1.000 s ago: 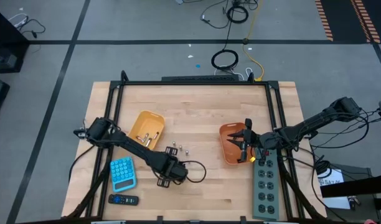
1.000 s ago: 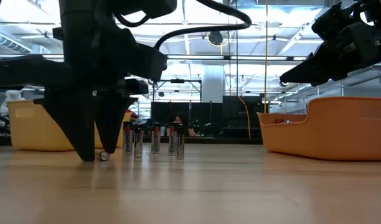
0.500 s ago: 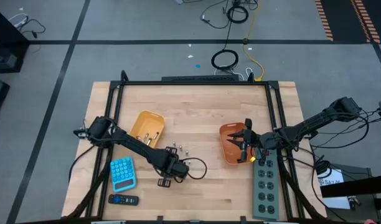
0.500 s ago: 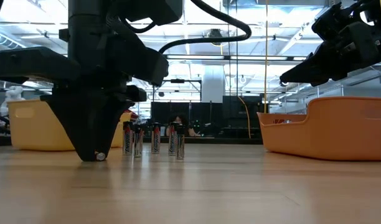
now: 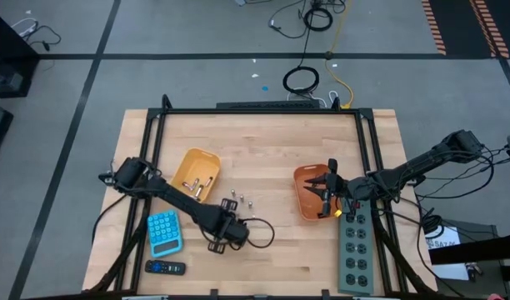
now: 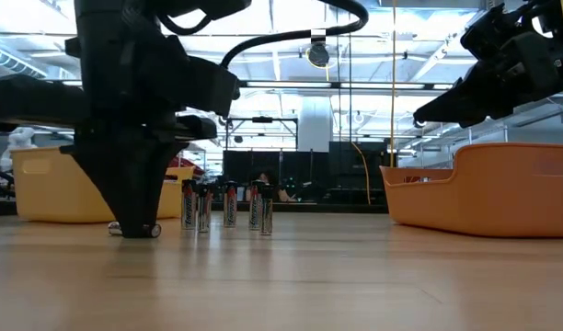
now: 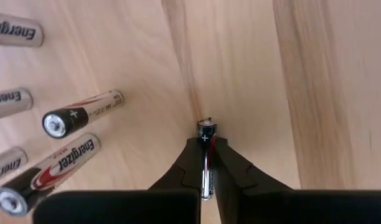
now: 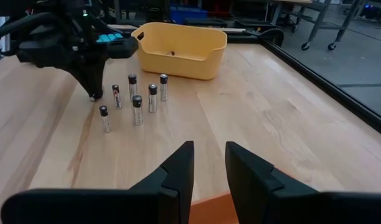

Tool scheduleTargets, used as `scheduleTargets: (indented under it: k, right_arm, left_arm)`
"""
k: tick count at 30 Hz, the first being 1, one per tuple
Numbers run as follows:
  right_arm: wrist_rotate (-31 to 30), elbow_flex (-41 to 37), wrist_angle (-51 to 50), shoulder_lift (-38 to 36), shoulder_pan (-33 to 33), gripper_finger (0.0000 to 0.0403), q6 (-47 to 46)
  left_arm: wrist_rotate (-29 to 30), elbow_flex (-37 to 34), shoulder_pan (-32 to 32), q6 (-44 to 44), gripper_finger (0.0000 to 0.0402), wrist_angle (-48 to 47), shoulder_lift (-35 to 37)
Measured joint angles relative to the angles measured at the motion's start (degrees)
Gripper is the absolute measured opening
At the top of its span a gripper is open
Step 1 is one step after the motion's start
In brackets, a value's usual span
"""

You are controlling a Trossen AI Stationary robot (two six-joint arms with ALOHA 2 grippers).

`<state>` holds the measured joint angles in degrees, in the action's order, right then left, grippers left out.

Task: Sort batteries
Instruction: Put the silver battery into the yellow bin

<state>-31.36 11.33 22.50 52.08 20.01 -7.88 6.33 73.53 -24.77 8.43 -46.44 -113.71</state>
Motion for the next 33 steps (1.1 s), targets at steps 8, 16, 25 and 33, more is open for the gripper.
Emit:
scheduleTargets:
  k: [8, 16, 25, 33]
  right_arm:
    - [-0.3, 0.0, 2.9, 0.0, 0.0, 0.0082, 1.6]
    - [-0.2, 0.0, 2.8, 0.0, 0.0, 0.0082, 1.7]
    - [-0.6, 1.7, 1.9, 0.0, 0.0, 0.0082, 1.6]
    - [-3.2, 3.1, -1.8, 0.0, 0.0, 0.0082, 1.1]
  left_arm:
    - [1.5, -0.1, -1.7, 10.3, 0.0018, -2.4, 4.7]
    - [4.9, -0.1, -1.6, 14.3, 0.0018, -7.9, 9.5]
    - [11.8, -5.4, 7.5, 18.1, 0.0018, -15.2, 22.8]
    - [7.4, -14.9, 20.9, 22.8, 0.0018, -14.1, 32.6]
